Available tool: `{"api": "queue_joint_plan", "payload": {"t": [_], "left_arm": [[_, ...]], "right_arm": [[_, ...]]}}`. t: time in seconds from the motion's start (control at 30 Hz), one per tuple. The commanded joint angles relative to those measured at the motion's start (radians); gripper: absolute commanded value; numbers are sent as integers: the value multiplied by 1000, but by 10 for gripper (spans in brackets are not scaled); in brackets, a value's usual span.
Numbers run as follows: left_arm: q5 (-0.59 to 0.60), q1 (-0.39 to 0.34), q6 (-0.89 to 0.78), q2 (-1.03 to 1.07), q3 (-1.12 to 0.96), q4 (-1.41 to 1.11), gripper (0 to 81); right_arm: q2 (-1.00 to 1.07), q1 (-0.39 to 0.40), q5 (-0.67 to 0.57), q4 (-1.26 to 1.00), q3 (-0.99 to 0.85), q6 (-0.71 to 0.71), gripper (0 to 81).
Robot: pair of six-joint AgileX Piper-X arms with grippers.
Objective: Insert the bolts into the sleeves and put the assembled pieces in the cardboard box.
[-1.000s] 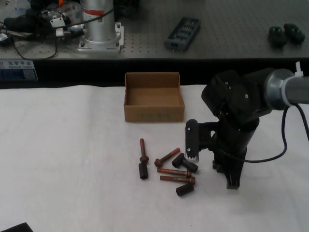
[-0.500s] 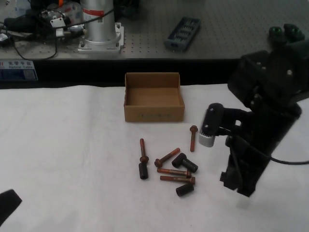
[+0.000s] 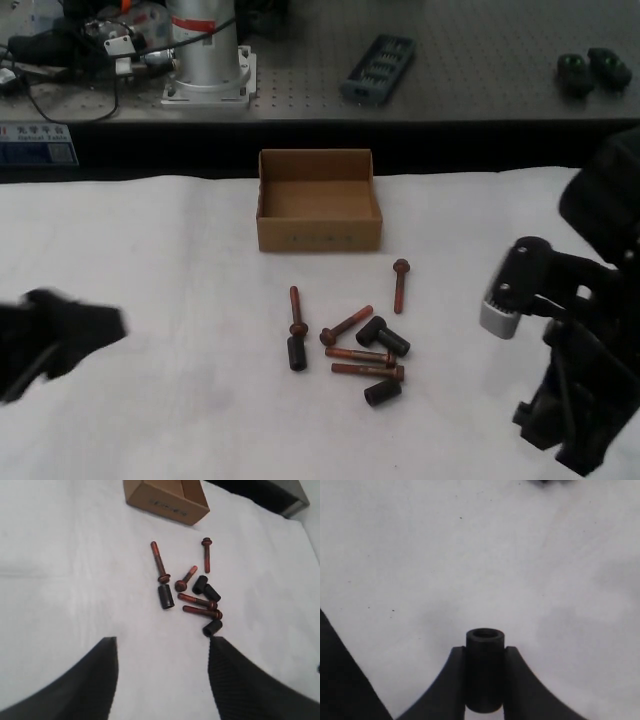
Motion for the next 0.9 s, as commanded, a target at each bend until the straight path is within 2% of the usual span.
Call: {"api": "queue_joint_plan", "payload": {"t": [0.0,0.17,0.37,0.47,0.57,0.73,0.87], "left_arm": [[-72,-67,25,95,-94,-7,405],[-77,-177,209,327,-232,-7,388],[-78,-190,218,536,-376,-7,265],[-134,-191,143,605,-439,-7,268],[-172,-190,49,664,-489,-7,316],[-172,-197,-94,765,-556,-7,351],[-172,-226,-113,834,-599,-7,348]], "right_arm": [[-25,-7,-19,10,1,11,28],[-112,-7,-19,15,4,51,28],[-188,-7,-19,59,4,84,28],[-212,-7,-19,82,7,89,28],[-227,-7,-19,91,7,89,28],[-227,-7,-19,90,8,103,28],[-227,-7,-19,90,8,103,28]]}}
